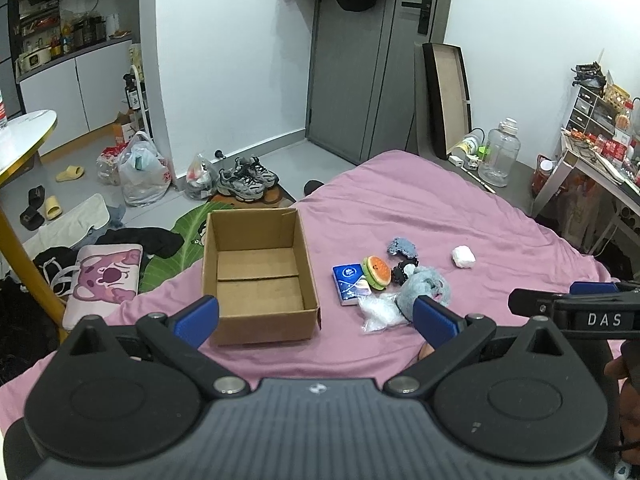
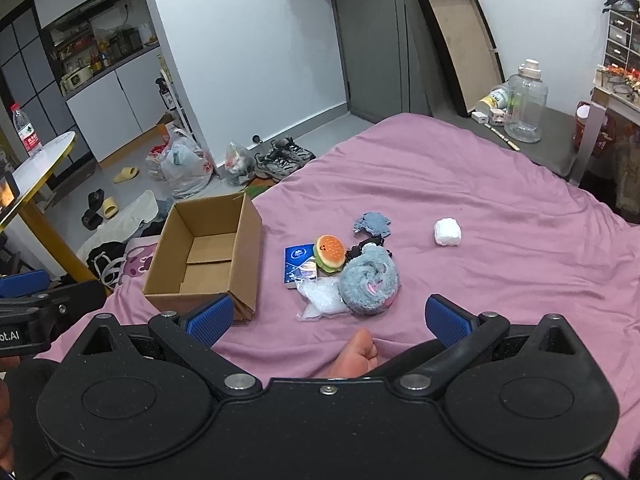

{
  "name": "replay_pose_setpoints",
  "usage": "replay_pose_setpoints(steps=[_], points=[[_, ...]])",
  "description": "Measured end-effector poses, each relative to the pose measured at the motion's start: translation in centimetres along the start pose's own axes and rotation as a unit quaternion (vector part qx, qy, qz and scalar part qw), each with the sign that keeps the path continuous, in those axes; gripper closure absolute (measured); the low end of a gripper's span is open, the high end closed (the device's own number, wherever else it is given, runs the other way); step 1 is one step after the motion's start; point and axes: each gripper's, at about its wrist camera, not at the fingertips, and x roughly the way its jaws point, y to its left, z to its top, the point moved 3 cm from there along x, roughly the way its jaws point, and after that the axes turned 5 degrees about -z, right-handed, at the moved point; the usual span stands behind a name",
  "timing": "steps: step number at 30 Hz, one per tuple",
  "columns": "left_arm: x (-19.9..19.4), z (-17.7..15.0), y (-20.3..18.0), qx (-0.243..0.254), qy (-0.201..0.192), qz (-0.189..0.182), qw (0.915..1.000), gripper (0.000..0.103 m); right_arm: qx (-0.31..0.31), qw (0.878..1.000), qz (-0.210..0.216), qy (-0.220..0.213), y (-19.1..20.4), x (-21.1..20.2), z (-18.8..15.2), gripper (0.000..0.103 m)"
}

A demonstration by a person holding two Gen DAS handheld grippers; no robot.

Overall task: Organize soft objects
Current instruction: 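Lower both grippers toward the grey plush toy beside the burger plush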

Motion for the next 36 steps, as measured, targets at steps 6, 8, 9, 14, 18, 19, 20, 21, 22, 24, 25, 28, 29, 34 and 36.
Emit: replay_pose_setpoints(steps=[6, 8, 9, 14, 18, 19, 20, 21, 22, 24, 25, 28, 29, 34, 36], points=[[1.3, 0.8, -0.7, -0.003, -0.019, -0.013, 0.9997, 0.001, 0.028, 0.999, 0.027, 0.027, -1.5, 2.2, 0.6, 0.0], [2.1, 1.2, -0.9, 0.0, -0.017, -0.01, 0.9998, 0.001, 0.037, 0.998, 0.032, 0.032, -2.0, 3.0, 0.7, 0.0], [2.4, 1.3, -1.0, 0.0, -0.015, -0.011, 0.9998, 0.001, 0.039, 0.998, 0.028, 0.034, -2.3, 3.4, 0.8, 0.0], [4.8, 1.7, -1.9, 0.001, -0.002, -0.017, 0.9998, 0.001, 0.068, 0.996, 0.029, 0.048, -4.2, 5.5, 1.3, 0.0], [6.8, 2.0, -2.4, -0.003, 0.009, -0.027, 0.9996, 0.002, 0.09, 0.994, 0.032, 0.053, -5.7, 7.1, 1.9, 0.0], [7.5, 2.1, -2.6, -0.005, 0.013, -0.029, 0.9995, 0.003, 0.097, 0.993, 0.033, 0.055, -6.1, 7.5, 2.0, 0.001], [7.8, 2.1, -2.7, -0.007, 0.016, -0.03, 0.9994, 0.003, 0.105, 0.992, 0.035, 0.057, -6.5, 8.0, 2.2, 0.003], [8.3, 2.3, -2.8, -0.009, 0.018, -0.033, 0.9993, 0.003, 0.113, 0.991, 0.036, 0.059, -6.8, 8.3, 2.3, 0.004], [8.9, 2.4, -3.0, -0.011, 0.02, -0.036, 0.9991, 0.003, 0.122, 0.99, 0.041, 0.064, -7.2, 8.8, 2.5, 0.007], [9.8, 2.6, -3.3, -0.014, 0.024, -0.041, 0.9988, 0.005, 0.145, 0.985, 0.047, 0.077, -7.7, 9.8, 2.4, 0.013], [10.4, 2.7, -3.5, -0.015, 0.028, -0.044, 0.9985, 0.007, 0.152, 0.984, 0.046, 0.083, -7.9, 10.3, 2.3, 0.018], [12.1, 3.0, -3.9, -0.024, 0.039, -0.052, 0.9976, 0.012, 0.171, 0.979, 0.048, 0.099, -8.4, 11.8, 2.3, 0.026], [12.6, 3.0, -4.0, -0.027, 0.043, -0.054, 0.9973, 0.014, 0.178, 0.977, 0.052, 0.105, -8.5, 12.3, 2.2, 0.029], [15.4, 3.0, -4.8, -0.039, 0.065, -0.061, 0.9953, 0.026, 0.197, 0.972, 0.052, 0.12, -8.9, 14.3, 2.5, 0.037], [16.7, 2.8, -5.1, -0.05, 0.078, -0.066, 0.9935, 0.031, 0.216, 0.968, 0.044, 0.12, -9.4, 14.9, 2.5, 0.037]])
